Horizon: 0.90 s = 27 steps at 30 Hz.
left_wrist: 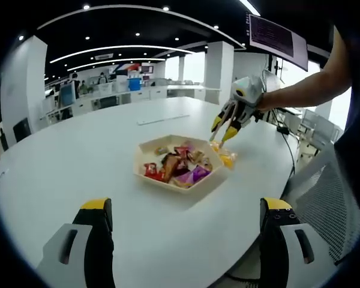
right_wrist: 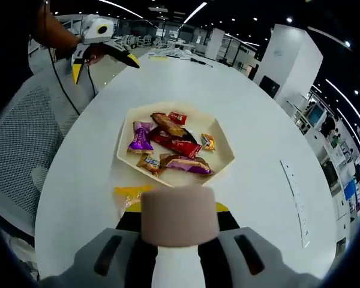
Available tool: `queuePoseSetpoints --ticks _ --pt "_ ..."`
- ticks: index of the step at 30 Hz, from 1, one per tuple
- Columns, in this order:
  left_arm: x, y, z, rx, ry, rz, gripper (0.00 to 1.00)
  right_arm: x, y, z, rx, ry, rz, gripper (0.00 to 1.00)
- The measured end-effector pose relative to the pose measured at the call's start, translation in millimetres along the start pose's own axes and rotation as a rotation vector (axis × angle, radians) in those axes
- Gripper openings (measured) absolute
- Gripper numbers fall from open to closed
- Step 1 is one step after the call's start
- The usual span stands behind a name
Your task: Place the target food into the container with the food tongs after gripping and lifting it, then release it inside without dropping or visibly crushing the food.
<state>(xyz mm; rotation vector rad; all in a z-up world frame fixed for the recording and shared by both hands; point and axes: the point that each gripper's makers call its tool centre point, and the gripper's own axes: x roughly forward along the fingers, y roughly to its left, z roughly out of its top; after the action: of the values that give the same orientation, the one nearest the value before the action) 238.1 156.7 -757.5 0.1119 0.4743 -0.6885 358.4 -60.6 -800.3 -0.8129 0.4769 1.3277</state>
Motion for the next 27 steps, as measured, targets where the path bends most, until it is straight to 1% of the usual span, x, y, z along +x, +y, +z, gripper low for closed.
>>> queuePoseSetpoints --ticks 1,4,7,8,9,10,11,13,15,17,21,27 --pt "0.1 -0.3 0.4 -0.001 -0.001 -0.001 1.00 2.4 0.7 -2.1 -0.015 0.016 0.003 0.24" --pt "0.0 0.0 0.0 -0.003 0.001 0.000 1.00 6.5 1.4 -3.2 -0.016 0.018 0.013 0.25" --pt "0.1 0.3 -0.1 -0.002 0.000 0.001 1.00 9.9 0.6 -7.6 -0.033 0.041 0.016 0.25" --pt "0.2 0.5 -0.2 -0.003 0.000 0.001 1.00 10.2 1.4 -13.3 -0.067 0.078 0.029 0.25" --pt "0.2 0.7 -0.2 -0.002 -0.001 0.001 1.00 10.2 0.5 -17.7 -0.070 0.107 0.025 0.25" --pt "0.2 0.5 -0.2 -0.003 0.000 0.001 1.00 11.8 -0.5 -12.2 -0.048 0.078 0.031 0.24" --pt "0.1 0.4 0.0 -0.002 0.000 0.001 1.00 11.4 -3.8 -12.9 -0.009 0.084 0.019 0.24" --pt "0.1 0.8 0.7 -0.002 -0.002 0.003 1.00 11.3 -7.6 -12.4 0.021 0.079 0.015 0.23" --pt "0.0 1.4 0.6 -0.003 -0.002 0.005 1.00 10.6 -10.7 -13.3 0.042 0.092 -0.001 0.21" --pt "0.0 1.6 0.6 -0.004 -0.003 0.005 1.00 9.8 -13.3 -12.4 0.084 0.098 -0.007 0.20" --pt "0.0 0.3 1.0 -0.003 -0.003 0.002 1.00 8.1 -16.2 -13.4 0.088 0.117 -0.016 0.18" --pt "-0.1 1.0 0.5 -0.004 -0.003 0.003 1.00 1.3 -20.3 -12.9 0.149 0.108 -0.012 0.16"
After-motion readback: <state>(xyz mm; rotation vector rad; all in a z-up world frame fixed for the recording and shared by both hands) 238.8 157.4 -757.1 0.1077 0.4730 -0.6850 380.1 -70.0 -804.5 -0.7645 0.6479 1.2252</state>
